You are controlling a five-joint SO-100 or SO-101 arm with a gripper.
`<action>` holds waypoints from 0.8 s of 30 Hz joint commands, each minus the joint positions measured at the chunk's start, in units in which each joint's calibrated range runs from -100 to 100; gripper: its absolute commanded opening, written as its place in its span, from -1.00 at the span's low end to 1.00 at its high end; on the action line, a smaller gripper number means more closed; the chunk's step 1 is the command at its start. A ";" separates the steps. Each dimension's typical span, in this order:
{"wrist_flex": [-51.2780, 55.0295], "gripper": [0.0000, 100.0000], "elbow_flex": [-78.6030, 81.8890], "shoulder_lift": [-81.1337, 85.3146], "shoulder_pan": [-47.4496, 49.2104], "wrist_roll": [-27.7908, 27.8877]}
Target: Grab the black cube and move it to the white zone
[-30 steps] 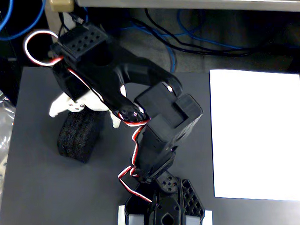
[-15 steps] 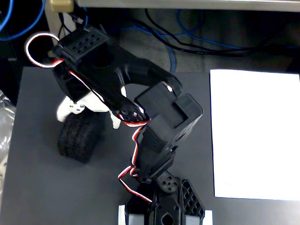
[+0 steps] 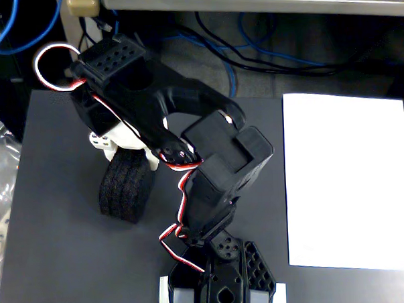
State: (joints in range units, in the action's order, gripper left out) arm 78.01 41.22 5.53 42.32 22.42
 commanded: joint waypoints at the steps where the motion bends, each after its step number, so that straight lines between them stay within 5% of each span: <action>1: -0.48 -0.98 -0.52 2.07 0.36 -0.47; 13: 0.30 -0.98 -9.31 2.99 15.30 -10.38; 24: 4.24 -0.98 -19.10 3.08 13.46 -15.93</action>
State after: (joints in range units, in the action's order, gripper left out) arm 78.35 30.26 5.53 58.05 8.79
